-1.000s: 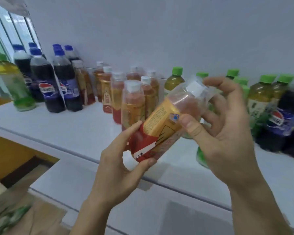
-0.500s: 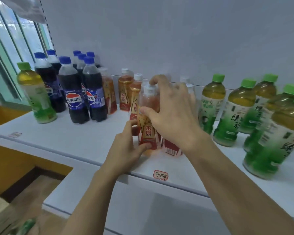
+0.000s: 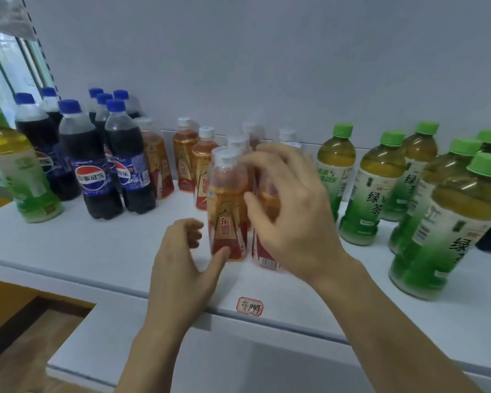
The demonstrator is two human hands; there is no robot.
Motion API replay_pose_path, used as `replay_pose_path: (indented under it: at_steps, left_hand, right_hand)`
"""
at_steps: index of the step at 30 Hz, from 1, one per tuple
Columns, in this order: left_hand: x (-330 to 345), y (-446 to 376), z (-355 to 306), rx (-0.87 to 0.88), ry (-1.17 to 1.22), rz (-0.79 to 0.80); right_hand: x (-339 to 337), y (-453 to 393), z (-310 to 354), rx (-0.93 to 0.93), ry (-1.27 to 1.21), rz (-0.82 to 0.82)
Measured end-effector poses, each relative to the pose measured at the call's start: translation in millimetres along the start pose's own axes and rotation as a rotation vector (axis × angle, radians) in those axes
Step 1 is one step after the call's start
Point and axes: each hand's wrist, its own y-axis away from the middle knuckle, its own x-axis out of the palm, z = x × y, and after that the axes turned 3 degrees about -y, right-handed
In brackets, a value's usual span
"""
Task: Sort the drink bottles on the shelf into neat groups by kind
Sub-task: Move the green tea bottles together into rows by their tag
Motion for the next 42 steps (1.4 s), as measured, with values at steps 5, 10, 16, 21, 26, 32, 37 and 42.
replay_pose_path:
  at_steps: [5,10,16,21,26,32,37,42]
  left_hand:
    - [5,32,-56,0.298,0.035,0.093]
    - [60,51,-127,0.569,-0.004,0.507]
    - [146,70,-212,0.639,0.05,0.603]
    - [188,85,-263,0.615,0.071,0.647]
    - [229,88,-301,0.62,-0.018,0.676]
    - [263,83,-318,0.521,-0.085,0.705]
    - [267,81,-314,0.467,-0.044,0.712]
    - [266,84,-316,0.426,0.015,0.645]
  right_hand:
    - [-53,47,-28,0.09,-0.107,-0.129]
    - [-131,92,-69,0.212,-0.168,-0.334]
    - [-226,115,-142,0.384,-0.156,-0.422]
    - [-291,119,-207,0.503,-0.142,-0.393]
    - [-336,114,-262,0.526,-0.124,-0.331]
    - [-346,78,-330,0.621,-0.05,-0.269]
    - [-331,75,-353,0.702,-0.263,-0.161]
    - [-340,87,-331,0.656,-0.308,-0.279]
